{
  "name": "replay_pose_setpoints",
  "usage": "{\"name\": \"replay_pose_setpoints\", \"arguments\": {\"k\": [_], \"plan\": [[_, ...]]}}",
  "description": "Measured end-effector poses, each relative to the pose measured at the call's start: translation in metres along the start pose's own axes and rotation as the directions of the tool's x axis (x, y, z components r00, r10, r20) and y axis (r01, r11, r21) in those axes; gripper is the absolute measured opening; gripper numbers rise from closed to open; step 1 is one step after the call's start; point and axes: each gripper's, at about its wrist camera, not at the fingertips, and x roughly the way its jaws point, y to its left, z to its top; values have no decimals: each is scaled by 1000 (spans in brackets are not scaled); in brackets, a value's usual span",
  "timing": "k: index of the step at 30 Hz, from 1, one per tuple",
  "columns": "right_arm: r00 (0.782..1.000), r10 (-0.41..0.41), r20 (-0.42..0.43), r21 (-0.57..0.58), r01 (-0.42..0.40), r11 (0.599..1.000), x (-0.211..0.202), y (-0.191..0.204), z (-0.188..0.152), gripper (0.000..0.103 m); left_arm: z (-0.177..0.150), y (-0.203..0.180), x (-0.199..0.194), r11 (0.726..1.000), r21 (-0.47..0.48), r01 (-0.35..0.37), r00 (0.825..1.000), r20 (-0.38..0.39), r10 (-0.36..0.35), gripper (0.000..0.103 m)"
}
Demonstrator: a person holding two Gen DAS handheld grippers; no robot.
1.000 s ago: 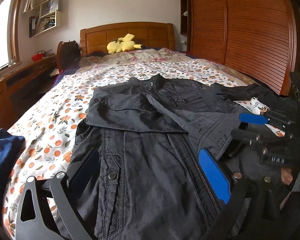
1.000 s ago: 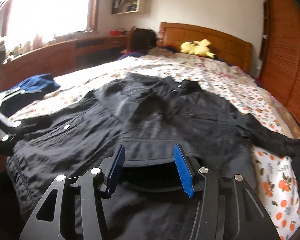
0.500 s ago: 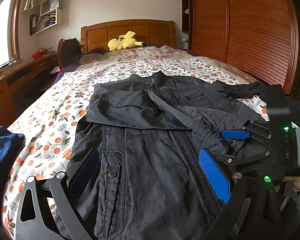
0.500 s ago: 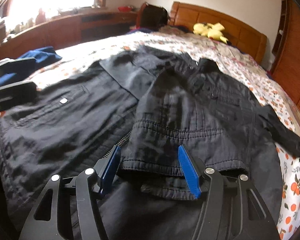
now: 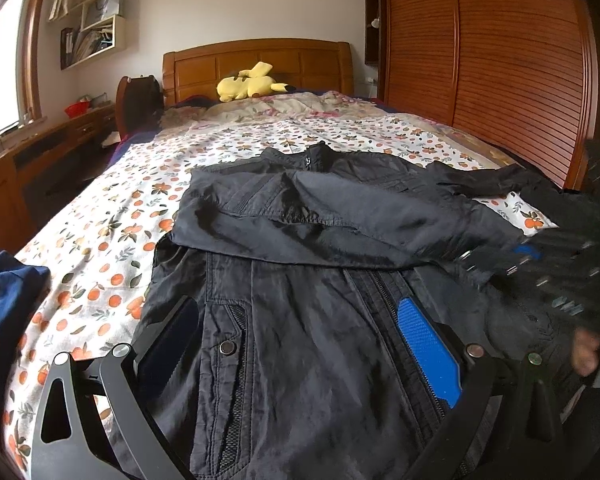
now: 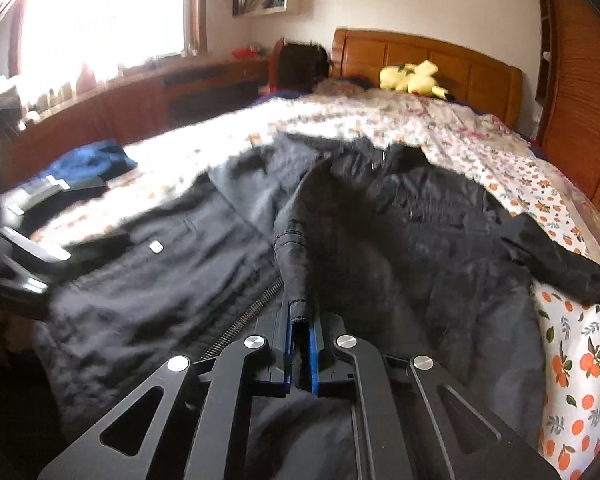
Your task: Fold large clothes
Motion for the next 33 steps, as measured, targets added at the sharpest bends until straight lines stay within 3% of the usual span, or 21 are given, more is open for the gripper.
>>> {"name": "replay_pose_setpoints", "arguments": {"k": [9, 20, 23, 25, 30, 33], "plan": [[995, 81, 63, 11, -82, 997, -29, 6, 11, 5, 0, -1, 4, 1000, -1, -6, 1000, -8, 6, 100], [993, -114, 31, 62, 112, 992, -17, -39, 0, 5, -1, -5, 7, 1000, 3, 0, 1000, -7, 0, 100], [973, -229, 29, 74, 227, 971, -19, -59, -3, 10, -1, -5, 5, 1000, 2, 5, 1000, 5, -5, 100], [964, -265, 33, 96, 261, 961, -23, -68, -5, 25, -1, -6, 5, 1000, 3, 8, 1000, 10, -8, 100], [958, -281, 60, 123, 272, 954, -34, -78, -8, 27, 1, -10, 6, 1000, 5, 19, 1000, 16, -19, 100], [968, -248, 49, 102, 242, 965, -28, -74, -9, 27, 2, -16, 7, 1000, 14, 24, 1000, 18, -25, 100]]}}
